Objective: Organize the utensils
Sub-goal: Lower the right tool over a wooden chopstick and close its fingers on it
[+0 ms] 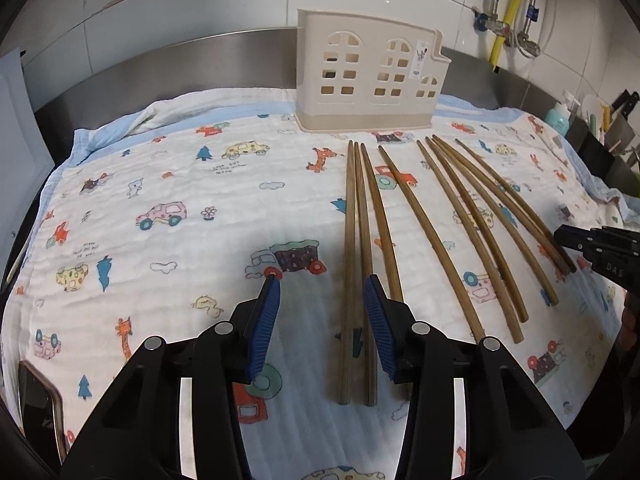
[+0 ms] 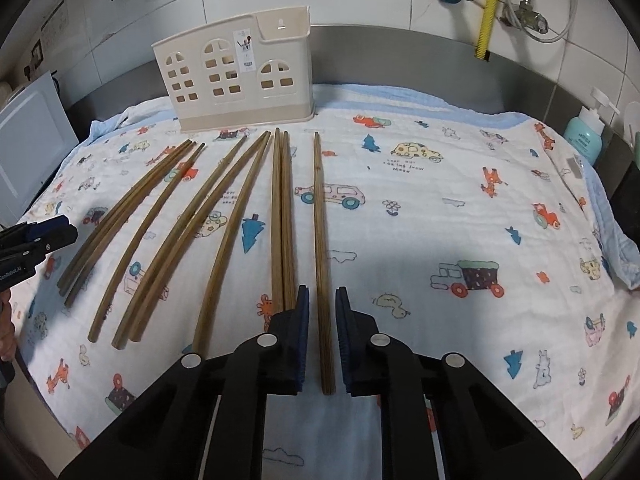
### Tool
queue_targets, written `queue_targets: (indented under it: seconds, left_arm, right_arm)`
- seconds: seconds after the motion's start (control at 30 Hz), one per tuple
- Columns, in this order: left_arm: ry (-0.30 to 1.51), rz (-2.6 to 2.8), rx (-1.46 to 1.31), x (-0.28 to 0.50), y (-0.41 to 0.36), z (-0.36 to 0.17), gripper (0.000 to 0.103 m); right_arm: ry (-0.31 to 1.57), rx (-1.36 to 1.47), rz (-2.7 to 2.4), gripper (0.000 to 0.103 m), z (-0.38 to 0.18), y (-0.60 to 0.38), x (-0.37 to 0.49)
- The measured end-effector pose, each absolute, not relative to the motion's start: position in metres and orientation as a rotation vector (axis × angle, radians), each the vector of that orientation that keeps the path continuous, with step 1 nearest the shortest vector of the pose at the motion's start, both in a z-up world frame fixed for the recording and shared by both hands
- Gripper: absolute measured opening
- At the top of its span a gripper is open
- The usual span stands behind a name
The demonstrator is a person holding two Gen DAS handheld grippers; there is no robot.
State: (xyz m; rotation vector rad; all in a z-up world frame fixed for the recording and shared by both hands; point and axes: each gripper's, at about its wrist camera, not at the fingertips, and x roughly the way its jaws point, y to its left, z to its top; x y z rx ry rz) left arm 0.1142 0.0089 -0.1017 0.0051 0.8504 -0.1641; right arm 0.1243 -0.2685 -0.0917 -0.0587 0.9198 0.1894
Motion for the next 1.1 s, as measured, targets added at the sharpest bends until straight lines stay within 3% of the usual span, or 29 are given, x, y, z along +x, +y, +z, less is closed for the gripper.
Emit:
queue_targets:
  seconds: [0.43, 1.1]
  left_arm:
    - [0.901, -0.191, 0.016, 0.13, 0.003, -0.117, 0.027]
    - [0.888, -0.147, 0.061, 0.136, -0.009, -0.12, 0.026]
  right_arm:
    - [0.928, -0.072, 0.186, 0.007, -0.096, -0.267, 0.129]
    - [0.925, -0.111, 0.17, 0.007, -0.098, -0.262, 0.131]
